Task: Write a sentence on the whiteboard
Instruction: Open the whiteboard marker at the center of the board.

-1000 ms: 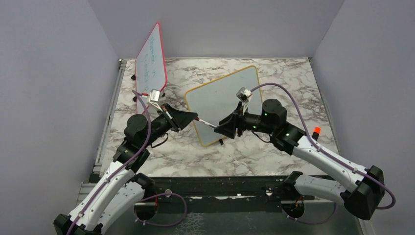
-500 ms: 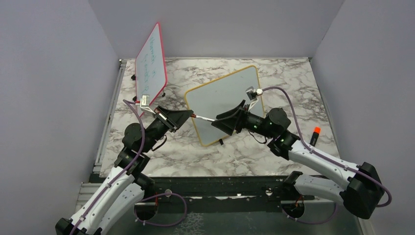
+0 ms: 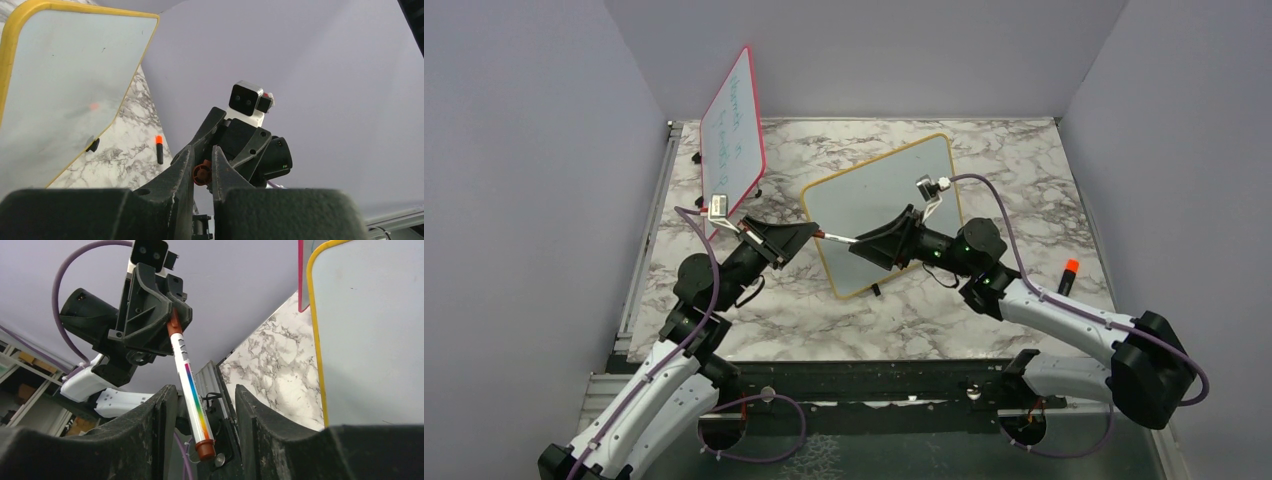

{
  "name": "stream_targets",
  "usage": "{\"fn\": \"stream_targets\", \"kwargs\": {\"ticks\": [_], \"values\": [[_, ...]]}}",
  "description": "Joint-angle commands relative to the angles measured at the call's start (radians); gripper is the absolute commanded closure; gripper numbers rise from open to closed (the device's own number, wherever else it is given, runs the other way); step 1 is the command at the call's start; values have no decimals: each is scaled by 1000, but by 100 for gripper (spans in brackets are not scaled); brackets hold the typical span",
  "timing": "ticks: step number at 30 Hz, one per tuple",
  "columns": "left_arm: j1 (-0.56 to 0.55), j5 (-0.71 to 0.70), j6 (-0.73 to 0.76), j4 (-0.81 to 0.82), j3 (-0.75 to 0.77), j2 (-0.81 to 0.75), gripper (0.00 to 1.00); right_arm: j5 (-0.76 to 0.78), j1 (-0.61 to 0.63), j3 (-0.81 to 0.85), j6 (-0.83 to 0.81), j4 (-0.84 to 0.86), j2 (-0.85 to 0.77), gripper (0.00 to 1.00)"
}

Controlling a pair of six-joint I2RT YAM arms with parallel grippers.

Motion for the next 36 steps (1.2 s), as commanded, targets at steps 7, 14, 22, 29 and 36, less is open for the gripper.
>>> {"fn": "stream_targets", "kwargs": {"ticks": [7, 14, 22, 29, 36], "values": [[-3, -38, -41, 44, -34, -9, 100, -55, 4, 51, 39, 87, 14, 54], [-3, -46, -51, 47, -34, -10, 100, -69, 5, 64, 40, 76, 23, 58], [-3, -39, -63, 51, -32, -3, 100, -89, 4, 71, 42, 79, 32, 66], [-3, -40, -78, 51, -31, -1, 100, -102, 4, 71, 46, 95, 37, 70], [-3, -36, -89, 51, -32, 3, 100, -100, 4, 68, 45, 102, 35, 71]]}}
